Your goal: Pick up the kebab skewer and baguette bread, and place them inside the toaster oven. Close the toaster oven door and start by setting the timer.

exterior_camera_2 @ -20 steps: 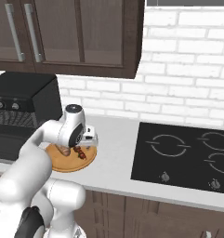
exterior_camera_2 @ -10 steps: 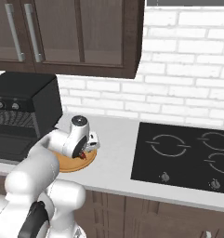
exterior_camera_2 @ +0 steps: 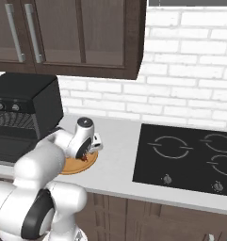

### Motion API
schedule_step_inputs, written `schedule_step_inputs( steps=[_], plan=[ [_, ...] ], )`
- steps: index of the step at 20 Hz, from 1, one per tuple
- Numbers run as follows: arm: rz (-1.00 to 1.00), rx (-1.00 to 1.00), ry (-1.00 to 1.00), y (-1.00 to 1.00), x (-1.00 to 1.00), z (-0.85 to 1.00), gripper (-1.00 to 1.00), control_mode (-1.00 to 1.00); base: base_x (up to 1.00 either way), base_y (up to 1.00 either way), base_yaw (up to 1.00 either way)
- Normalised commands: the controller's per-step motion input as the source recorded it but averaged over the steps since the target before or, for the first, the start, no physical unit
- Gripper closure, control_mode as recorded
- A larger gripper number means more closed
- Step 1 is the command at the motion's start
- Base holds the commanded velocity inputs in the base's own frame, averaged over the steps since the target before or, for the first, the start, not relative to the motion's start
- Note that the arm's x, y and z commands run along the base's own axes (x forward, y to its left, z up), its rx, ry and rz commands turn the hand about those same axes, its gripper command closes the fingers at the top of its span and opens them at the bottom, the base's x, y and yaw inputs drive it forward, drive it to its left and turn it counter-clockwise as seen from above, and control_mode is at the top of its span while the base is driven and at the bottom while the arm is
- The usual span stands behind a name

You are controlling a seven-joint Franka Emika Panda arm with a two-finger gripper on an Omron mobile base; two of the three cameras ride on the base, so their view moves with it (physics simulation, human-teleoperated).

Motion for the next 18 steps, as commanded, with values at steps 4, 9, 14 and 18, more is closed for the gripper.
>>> schedule_step_inputs(
  steps=[4, 9, 14, 18],
  plan=[
    [0.00, 0.00, -0.04, 0.10, 0.05, -0.37, -1.00, -1.00, 0.00, 0.00, 0.00],
    [0.00, 0.00, -0.06, 0.17, 0.04, -0.30, -1.00, -1.00, 0.00, 0.00, 0.00],
    [0.00, 0.00, -0.03, 0.01, 0.02, -0.32, -1.00, -1.00, 0.00, 0.00, 0.00],
    [0.00, 0.00, -0.02, 0.00, 0.00, -0.36, -1.00, -1.00, 0.00, 0.00, 0.00]
  ],
)
